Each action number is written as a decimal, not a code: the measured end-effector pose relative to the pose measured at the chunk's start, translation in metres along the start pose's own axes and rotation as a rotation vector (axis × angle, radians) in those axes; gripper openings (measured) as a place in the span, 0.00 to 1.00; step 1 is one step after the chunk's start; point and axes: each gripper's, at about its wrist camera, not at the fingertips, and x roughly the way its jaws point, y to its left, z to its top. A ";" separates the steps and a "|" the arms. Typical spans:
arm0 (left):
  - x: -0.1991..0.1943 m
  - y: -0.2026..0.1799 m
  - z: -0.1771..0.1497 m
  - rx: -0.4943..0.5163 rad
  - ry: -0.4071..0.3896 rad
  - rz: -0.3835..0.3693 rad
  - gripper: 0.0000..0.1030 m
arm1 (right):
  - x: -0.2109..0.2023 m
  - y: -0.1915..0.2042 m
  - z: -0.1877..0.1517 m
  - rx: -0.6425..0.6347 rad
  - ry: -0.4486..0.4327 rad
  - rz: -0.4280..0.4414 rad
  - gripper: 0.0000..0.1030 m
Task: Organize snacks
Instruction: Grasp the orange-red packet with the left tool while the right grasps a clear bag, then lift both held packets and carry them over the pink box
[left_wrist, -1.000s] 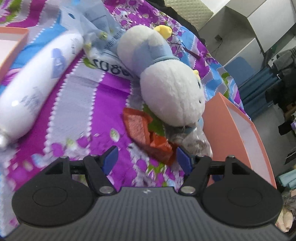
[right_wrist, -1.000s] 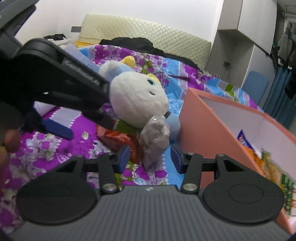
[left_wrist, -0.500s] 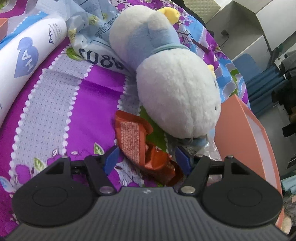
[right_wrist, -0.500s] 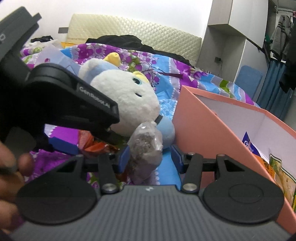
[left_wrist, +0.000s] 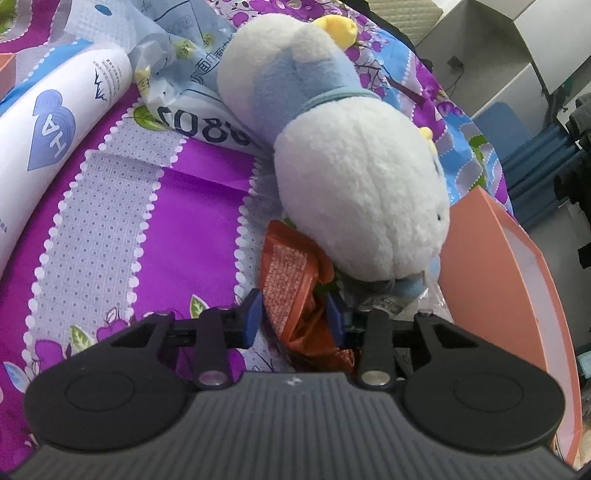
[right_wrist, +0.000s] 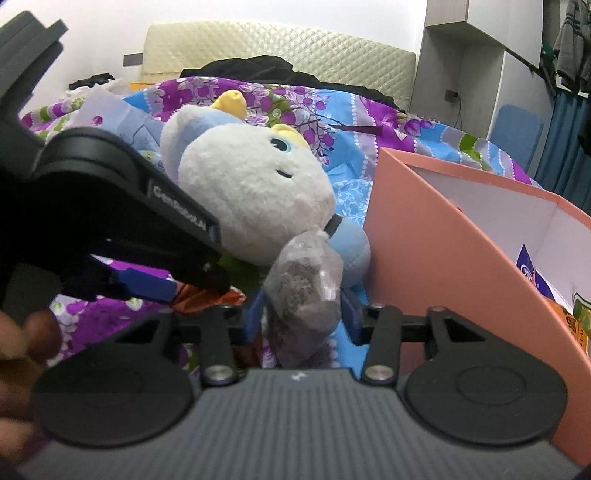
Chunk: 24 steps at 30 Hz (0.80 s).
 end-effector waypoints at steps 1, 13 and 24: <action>-0.002 -0.001 -0.001 0.003 -0.002 0.002 0.40 | -0.001 0.000 0.000 0.001 0.002 0.003 0.43; -0.053 -0.007 -0.022 0.023 -0.034 0.042 0.38 | -0.040 -0.003 0.002 0.030 0.017 0.056 0.30; -0.121 -0.016 -0.059 0.062 -0.058 0.096 0.38 | -0.094 -0.012 -0.003 0.048 0.023 0.109 0.28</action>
